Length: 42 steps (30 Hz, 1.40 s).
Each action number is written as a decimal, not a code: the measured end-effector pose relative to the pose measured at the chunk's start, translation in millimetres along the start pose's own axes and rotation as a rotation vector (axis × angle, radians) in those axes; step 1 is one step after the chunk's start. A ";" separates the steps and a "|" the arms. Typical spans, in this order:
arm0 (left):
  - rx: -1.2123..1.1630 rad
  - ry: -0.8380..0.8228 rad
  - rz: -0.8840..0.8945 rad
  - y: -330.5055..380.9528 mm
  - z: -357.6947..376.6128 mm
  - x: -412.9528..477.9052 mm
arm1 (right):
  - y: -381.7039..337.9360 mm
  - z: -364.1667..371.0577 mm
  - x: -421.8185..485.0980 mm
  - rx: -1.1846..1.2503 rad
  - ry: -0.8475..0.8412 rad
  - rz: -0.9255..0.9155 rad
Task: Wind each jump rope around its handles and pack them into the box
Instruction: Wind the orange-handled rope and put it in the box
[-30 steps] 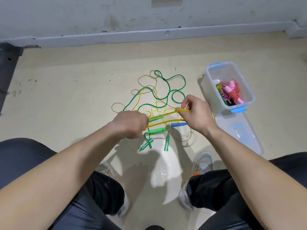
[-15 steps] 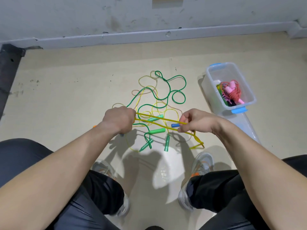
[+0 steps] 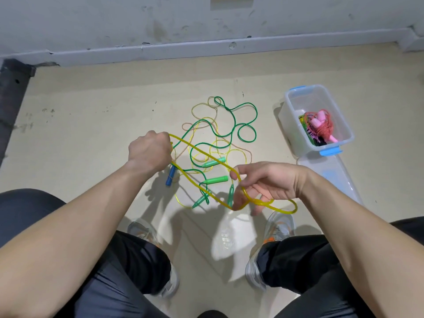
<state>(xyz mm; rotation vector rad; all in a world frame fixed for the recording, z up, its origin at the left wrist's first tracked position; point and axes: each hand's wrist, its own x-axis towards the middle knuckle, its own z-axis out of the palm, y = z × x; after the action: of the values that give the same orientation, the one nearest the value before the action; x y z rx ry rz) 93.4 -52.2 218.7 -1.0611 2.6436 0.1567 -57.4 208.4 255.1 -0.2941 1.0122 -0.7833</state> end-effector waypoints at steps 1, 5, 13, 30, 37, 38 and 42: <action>0.020 0.033 0.015 -1.1 0.7 0.4 | 0.6 -0.9 0.3 0.065 -0.002 -0.061; 0.080 0.114 0.040 -5.7 2.8 0.6 | 5.7 -9.3 0.1 0.124 -0.035 -0.277; 0.029 0.011 0.046 -5.3 -1.8 -1.9 | 4.8 -17.8 -6.2 -0.241 0.584 -0.329; -1.106 -0.325 0.073 -2.3 -50.2 -5.8 | 24.6 -49.2 3.1 -1.021 0.840 0.409; -1.529 -0.487 0.077 28.4 -66.6 -22.2 | 40.9 -36.3 31.2 -1.288 0.851 0.564; -1.563 -0.498 0.081 32.8 -69.0 -24.6 | 42.1 -34.0 34.1 -1.332 0.843 0.598; -1.706 -0.522 0.071 45.3 -74.8 -30.9 | 33.8 -22.1 46.3 -1.219 0.685 0.298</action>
<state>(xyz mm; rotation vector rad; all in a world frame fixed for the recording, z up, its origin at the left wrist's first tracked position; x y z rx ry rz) 66.7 -14.5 299.1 -0.9203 1.5891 2.4908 -47.4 202.1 194.7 -0.9196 2.0674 0.1331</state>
